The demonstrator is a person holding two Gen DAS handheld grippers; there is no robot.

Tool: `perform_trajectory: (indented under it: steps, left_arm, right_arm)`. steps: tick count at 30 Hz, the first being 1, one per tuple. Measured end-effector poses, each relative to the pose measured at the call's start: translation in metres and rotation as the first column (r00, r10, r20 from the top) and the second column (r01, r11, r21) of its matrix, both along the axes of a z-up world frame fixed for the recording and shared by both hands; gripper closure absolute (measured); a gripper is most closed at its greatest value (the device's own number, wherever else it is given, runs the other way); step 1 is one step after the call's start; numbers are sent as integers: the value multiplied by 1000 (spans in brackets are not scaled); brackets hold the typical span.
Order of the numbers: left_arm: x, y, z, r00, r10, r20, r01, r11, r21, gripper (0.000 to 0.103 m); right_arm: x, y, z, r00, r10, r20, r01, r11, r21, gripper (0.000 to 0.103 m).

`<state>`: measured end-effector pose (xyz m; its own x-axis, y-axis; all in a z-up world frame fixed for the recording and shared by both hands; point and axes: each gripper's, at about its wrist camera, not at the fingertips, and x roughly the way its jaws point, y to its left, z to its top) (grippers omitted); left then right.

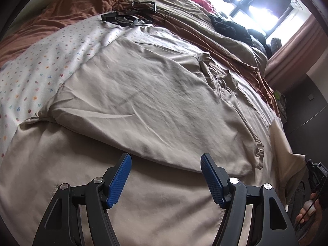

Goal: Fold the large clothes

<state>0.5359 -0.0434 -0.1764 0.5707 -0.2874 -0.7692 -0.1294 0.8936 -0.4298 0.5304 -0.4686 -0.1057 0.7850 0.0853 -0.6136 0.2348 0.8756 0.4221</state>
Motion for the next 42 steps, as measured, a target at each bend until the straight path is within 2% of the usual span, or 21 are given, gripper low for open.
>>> perform_trajectory:
  steps: [4,6,8,11,15,21,23,26,31,34,36,37,38,40,42]
  left_arm:
    - [2,-2,-6,1000,-2,-23,2,1000,-17,32]
    - [1,-2,-5,1000,-1,-20,1,1000,-17,32]
    - [0,-3,-4,1000,-5,-15,4,1000,-14,32]
    - [-1,-3,-2,1000,-3,-10,3,1000,-13,32]
    - [-2,-4,-2,1000,0,-5,0,1000,-10,32]
    - [-1,-2,-8,1000,18,-4,-18,999,34,32]
    - [0,3,-9,999,34,-11,-34,999,20,32]
    - [2,5,-8,999,40,-8,-39,999,19,32]
    - [5,6,-9,999,37,-15,-37,999,24,32]
    - [6,5,-9,999,38,-14,-37,999,27,32]
    - [6,5,-8,999,38,-12,-37,999,36,32]
    - [6,5,-8,999,39,-12,-38,999,37,32]
    - [6,5,-9,999,41,-13,-41,999,37,32]
    - [5,7,-8,999,47,-12,-47,998,35,32]
    - [5,7,-7,998,55,-9,-54,998,32,32]
  right_arm:
    - [19,30,-40,981,65,-182,-64,998,15,93]
    - [19,32,-53,968,82,-238,-71,996,56,82]
    - [8,27,-53,971,83,-223,-60,992,110,60]
    - [-17,6,-42,983,-2,-184,27,991,133,38]
    - [-44,-34,-43,971,-137,-198,175,965,193,37]
    - [-77,-102,-59,912,-322,-256,378,900,215,37]
    - [-83,-119,-67,889,-365,-276,425,881,205,37]
    - [-88,-139,-80,868,-398,-296,469,854,225,37]
    - [-76,-156,-99,878,-384,-285,456,853,256,35]
    - [-69,-156,-97,881,-400,-253,458,854,246,36]
    - [-66,-157,-96,881,-411,-235,461,857,230,58]
    - [-65,-158,-96,878,-414,-240,464,859,217,86]
    - [-65,-159,-96,881,-411,-233,461,856,233,92]
    - [-71,-160,-90,886,-422,-193,461,845,272,95]
    - [-75,-158,-74,889,-435,-143,458,850,260,96]
